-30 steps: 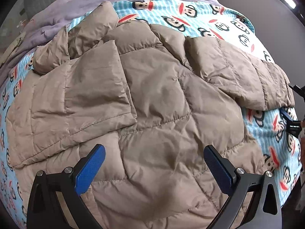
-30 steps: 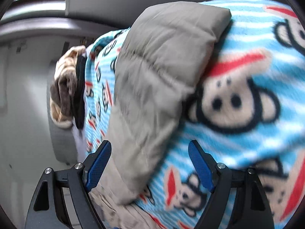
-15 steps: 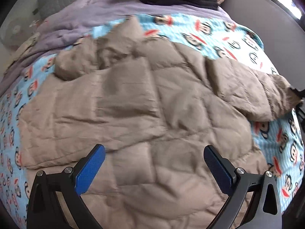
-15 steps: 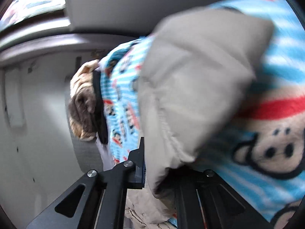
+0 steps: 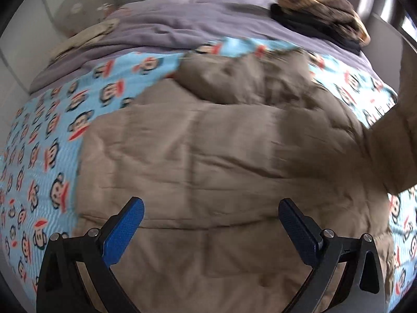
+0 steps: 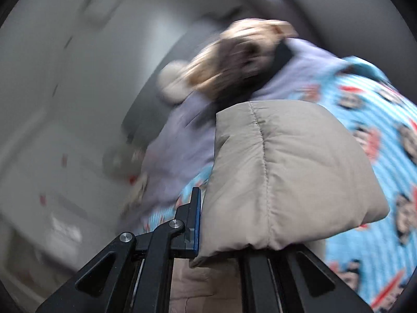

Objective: Fold large clothes

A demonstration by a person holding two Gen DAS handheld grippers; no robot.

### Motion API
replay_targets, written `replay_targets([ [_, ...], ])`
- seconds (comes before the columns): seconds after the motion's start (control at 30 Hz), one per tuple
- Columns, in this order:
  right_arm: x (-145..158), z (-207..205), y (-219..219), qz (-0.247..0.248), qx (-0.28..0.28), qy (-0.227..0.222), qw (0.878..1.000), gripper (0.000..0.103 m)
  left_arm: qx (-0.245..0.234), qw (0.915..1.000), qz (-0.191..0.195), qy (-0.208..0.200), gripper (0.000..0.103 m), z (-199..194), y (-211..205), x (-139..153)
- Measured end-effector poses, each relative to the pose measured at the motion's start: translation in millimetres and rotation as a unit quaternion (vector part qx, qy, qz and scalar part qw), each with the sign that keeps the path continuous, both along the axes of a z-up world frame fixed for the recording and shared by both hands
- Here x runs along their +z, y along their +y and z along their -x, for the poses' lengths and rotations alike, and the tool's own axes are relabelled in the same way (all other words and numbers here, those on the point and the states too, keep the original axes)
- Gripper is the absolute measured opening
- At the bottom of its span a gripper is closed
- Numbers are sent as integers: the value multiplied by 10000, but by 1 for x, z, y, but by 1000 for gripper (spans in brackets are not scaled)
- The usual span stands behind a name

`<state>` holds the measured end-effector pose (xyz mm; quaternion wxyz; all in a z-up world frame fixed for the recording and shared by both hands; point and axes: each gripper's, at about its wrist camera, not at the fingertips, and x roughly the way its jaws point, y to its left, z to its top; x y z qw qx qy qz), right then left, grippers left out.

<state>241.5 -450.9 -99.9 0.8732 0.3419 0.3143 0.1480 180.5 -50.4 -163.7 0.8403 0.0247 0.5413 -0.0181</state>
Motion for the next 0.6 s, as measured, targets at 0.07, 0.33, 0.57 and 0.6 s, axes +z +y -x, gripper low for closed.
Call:
replay_targets([
  [0.07,6,-12,54,506,507,-49,9974,8,172,9998,-43,-10,103,-1,22,-2],
  [0.33,-87,-27,215,1824,1716,914,9638,8,574,9983,-25,30,103,1,80,-12],
  [0.57,-155,-31,224,1840,1634,1825,9519,9,619,9980,71,99,103,-5,95,-27],
  [0.6,-154,-33,222,1774,1622,1897,9520,9,596,9981,85,135,103,-8,94,-30],
])
